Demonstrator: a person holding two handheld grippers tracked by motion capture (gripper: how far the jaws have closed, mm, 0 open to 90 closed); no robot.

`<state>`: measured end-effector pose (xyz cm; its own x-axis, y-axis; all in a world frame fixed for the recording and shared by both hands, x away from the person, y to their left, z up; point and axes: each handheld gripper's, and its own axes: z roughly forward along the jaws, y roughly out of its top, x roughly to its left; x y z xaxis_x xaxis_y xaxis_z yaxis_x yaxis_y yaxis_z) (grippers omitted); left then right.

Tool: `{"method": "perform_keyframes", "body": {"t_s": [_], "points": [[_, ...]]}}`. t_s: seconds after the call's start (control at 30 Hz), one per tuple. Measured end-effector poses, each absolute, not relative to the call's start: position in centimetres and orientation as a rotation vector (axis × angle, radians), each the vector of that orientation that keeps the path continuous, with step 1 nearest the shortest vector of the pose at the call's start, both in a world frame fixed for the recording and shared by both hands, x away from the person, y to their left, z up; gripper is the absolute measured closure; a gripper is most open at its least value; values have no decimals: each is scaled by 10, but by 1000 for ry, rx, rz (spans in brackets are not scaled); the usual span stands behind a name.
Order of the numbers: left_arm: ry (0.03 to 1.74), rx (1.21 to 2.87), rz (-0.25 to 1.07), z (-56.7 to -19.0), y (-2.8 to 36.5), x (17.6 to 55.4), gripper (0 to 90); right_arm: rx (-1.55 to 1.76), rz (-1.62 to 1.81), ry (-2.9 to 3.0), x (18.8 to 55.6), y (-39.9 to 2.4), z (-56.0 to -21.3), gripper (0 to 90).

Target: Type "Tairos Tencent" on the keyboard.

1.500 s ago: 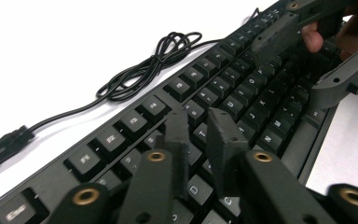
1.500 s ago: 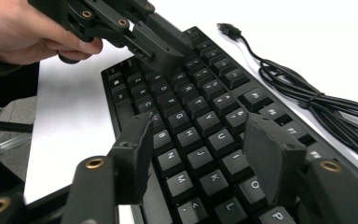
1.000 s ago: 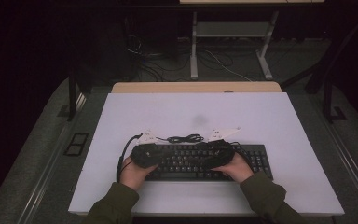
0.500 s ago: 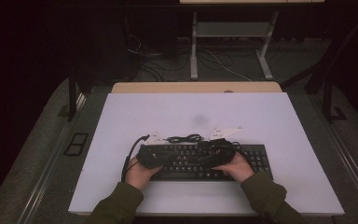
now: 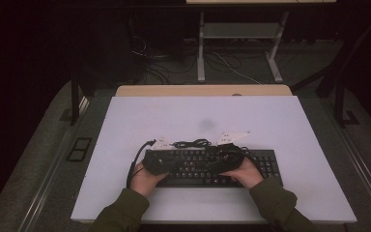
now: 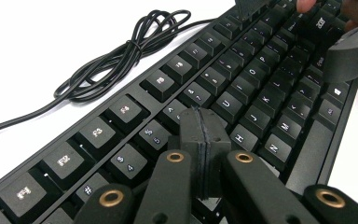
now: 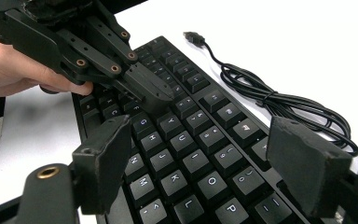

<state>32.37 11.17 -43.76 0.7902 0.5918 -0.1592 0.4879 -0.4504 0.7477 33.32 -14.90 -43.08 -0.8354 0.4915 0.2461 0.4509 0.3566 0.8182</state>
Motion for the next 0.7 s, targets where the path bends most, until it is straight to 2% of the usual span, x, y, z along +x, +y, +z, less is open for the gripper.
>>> {"method": "perform_keyframes", "body": {"t_s": [0.7], "points": [[788,2122,166,-432,112,320,864,895,1519,2546,334,-151,-430,215]]}}
